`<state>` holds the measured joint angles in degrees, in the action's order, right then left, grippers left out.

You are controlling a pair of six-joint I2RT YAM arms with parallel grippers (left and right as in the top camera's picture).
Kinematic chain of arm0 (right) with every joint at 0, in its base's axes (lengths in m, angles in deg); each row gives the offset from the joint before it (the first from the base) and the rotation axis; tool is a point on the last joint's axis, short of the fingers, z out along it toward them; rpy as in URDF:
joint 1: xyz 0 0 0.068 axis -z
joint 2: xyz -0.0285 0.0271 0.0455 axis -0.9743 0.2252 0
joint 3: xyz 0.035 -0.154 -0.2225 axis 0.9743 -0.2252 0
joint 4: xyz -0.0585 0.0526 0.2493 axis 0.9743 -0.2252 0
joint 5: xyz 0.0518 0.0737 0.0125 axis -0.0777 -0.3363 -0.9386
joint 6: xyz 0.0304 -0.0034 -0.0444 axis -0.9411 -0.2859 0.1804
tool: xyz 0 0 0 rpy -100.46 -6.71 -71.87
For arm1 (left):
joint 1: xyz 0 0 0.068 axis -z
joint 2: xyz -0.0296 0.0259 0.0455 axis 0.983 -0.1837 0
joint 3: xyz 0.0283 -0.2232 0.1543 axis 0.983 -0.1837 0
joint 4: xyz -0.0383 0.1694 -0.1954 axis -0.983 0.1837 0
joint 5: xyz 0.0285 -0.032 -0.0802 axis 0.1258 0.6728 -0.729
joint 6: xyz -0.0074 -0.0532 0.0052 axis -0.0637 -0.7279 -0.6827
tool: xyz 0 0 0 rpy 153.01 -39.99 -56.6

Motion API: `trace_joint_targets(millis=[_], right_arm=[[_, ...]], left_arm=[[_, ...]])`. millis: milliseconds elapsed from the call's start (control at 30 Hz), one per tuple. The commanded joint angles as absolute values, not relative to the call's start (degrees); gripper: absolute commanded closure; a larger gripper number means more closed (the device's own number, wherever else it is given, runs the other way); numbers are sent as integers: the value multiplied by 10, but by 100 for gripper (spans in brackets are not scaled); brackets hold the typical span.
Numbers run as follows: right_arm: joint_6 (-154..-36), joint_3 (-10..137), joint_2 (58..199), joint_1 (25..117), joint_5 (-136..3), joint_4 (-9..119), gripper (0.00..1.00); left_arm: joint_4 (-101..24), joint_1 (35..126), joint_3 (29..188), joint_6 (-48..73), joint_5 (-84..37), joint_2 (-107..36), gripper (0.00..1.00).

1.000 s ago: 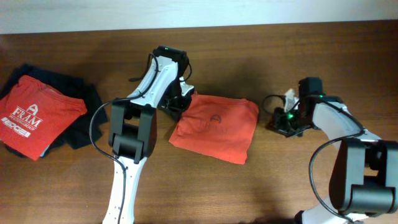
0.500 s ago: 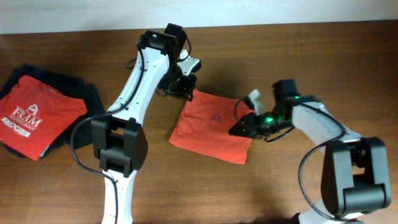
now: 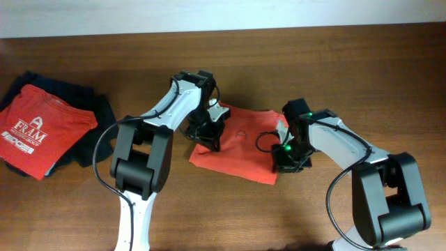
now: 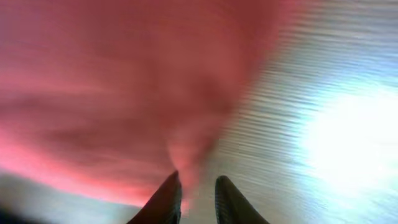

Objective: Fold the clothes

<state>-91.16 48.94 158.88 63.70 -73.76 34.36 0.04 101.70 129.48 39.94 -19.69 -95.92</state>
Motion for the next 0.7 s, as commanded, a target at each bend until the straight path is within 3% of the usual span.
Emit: trace_joint_targets(millis=[0, 167, 333, 667], right_arm=[[-954, 490, 1591, 637, -638, 334, 76], [-976, 491, 1590, 659, -658, 318, 80], [-877, 503, 1566, 681, -759, 327, 80], [-813, 622, 1440, 681, -793, 326, 57]], left_arm=[[0, 998, 1291, 405, -171, -957, 85], [56, 959, 1359, 404, -171, -938, 84], [124, 904, 1467, 396, -171, -917, 75], [245, 830, 1503, 394, -145, -810, 82]])
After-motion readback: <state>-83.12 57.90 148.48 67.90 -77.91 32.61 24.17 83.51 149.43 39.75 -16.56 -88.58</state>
